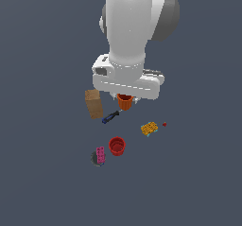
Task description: Pick up a designated object from a clutter of objects.
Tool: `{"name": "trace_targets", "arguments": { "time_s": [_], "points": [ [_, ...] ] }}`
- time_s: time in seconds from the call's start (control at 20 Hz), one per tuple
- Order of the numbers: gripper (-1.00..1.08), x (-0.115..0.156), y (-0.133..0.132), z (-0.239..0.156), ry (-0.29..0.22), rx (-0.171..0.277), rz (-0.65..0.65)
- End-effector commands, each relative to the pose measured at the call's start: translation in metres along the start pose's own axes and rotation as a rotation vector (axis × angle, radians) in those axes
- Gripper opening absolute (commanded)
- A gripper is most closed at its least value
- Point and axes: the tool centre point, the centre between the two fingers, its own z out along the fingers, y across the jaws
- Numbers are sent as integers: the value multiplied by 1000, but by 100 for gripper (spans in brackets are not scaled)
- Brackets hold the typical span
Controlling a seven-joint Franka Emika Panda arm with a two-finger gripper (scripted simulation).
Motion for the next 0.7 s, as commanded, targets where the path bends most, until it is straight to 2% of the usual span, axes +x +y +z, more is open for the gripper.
{"name": "trace_targets", "arguments": {
  "time_s": [0.0,0.35,0.65],
  "points": [
    [-100,-3,13,-23,0,0,-1],
    [-100,-6,40,-72,0,-1,0],
    [-100,-6,51,-91,0,-2,0]
  ]
}}
